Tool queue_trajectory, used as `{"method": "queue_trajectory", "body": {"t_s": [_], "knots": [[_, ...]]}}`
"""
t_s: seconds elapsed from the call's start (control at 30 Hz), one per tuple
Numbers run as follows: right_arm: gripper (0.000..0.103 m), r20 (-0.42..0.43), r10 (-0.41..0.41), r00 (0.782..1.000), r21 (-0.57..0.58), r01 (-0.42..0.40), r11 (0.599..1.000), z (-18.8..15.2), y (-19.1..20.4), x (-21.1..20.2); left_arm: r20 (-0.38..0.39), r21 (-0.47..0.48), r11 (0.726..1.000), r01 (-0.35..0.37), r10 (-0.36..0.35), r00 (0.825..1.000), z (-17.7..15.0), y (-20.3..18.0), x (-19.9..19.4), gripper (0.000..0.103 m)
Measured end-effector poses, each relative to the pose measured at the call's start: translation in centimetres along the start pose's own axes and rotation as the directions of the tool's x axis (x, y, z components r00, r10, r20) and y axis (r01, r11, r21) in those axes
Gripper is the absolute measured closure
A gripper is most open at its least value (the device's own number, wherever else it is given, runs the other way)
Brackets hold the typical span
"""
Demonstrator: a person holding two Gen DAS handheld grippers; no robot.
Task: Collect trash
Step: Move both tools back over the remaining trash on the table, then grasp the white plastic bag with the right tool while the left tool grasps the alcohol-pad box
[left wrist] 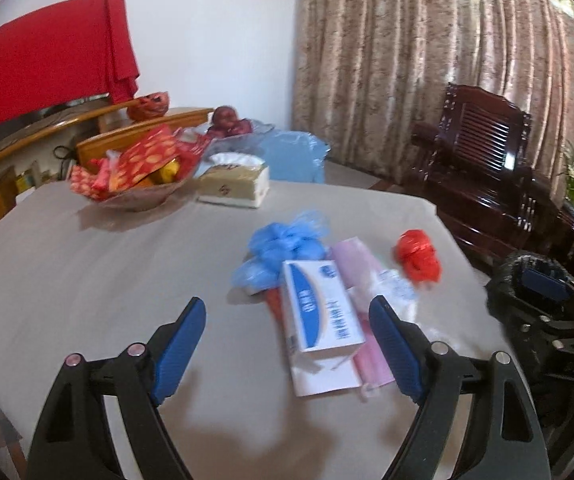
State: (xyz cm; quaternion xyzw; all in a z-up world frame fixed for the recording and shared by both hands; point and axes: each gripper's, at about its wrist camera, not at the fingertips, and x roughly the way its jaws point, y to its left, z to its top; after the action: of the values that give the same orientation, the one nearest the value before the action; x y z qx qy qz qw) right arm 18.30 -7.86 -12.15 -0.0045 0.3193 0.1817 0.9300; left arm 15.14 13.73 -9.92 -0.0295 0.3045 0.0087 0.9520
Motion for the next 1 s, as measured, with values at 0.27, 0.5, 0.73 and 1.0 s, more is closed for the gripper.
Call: {"method": "queue_trajectory", "body": {"t_s": [0.27, 0.5, 0.73, 1.0], "knots": [[0.008, -0.064, 0.023, 0.998, -0.054, -0.027, 0.998, 0.0, 3.1, 5.3, -0.031, -0.040, 0.999, -0.022, 0.021, 0.999, -1.0, 2.3, 1.2, 0.021], [0.025, -0.135, 0.030, 0.990, -0.057, -0.038, 0.998, -0.8, 3.1, 7.9, -0.042, -0.067, 0.997, -0.032, 0.030, 0.999, -1.3, 3.5, 1.8, 0.021], [0.075, -0.186, 0.105, 0.977, -0.035, -0.114, 0.993, -1.1, 2.2, 8.3, -0.067, -0.065, 0.998, -0.014, 0.009, 0.998, -1.6, 2.8, 2.9, 0.021], [0.079, -0.109, 0.124, 0.986, 0.020, -0.123, 0.992, 0.5, -0.3, 5.2, -0.094, -0.042, 0.998, 0.048, -0.052, 0.994, -1.4, 0.2, 4.4, 0.021]]}}
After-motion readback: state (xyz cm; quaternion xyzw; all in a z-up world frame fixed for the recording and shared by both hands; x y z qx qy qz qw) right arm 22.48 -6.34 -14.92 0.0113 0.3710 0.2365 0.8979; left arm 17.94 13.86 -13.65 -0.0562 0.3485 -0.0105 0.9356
